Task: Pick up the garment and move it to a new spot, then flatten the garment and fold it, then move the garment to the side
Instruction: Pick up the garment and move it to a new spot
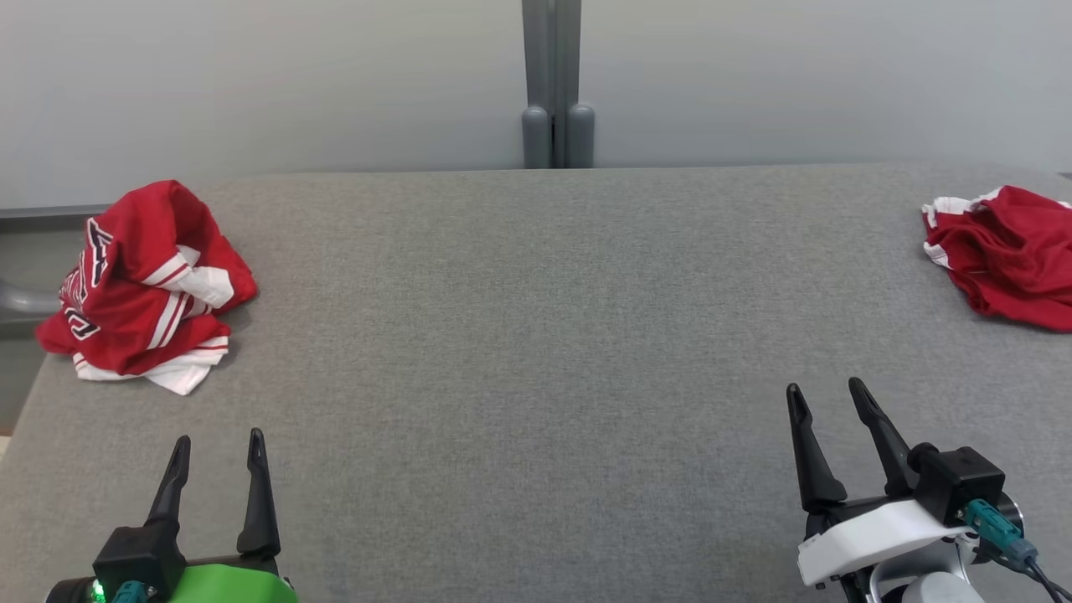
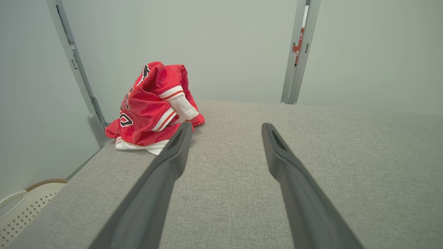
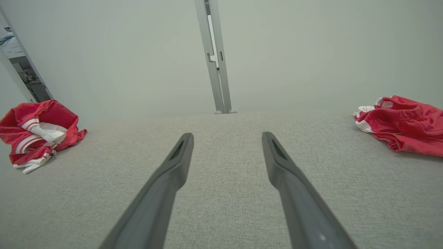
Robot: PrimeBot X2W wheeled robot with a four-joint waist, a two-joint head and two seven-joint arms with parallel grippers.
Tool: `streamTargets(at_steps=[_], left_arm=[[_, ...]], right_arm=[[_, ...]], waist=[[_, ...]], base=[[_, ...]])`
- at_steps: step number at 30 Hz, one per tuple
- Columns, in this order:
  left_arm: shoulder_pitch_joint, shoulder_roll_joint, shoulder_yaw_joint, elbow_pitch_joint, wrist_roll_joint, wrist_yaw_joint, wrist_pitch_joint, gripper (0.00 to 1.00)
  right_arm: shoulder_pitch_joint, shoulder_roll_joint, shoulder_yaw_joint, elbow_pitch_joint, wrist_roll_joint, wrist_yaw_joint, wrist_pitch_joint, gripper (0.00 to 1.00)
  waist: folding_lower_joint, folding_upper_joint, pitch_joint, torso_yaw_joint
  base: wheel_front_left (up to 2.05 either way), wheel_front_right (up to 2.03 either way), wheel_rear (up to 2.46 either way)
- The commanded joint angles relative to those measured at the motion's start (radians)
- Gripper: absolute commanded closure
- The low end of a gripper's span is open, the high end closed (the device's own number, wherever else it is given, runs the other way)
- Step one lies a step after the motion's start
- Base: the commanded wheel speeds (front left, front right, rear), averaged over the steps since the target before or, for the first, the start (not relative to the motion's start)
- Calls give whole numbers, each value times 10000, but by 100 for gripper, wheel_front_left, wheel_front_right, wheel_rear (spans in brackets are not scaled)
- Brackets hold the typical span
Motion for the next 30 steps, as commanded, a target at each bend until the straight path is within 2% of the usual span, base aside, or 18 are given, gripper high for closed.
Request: streamTargets(at_steps=[1,17,30], left_arm=[[-2,17,78,-19,42,27,-3,0],[84,118,484,-83,80,50,-3,0],[71,77,653,-73,-4,45,-3,0]], right_arm=[[112,10,25,31,39,-19,-27,0],[36,104,238,38,66,-19,-29,0],[-120,95,428,149,64,-19,-29,0]], waist=[[0,0,5,359],[0,0,258,2680],[0,0,429,3736]], base=[[0,0,0],[0,0,0],[0,0,0]])
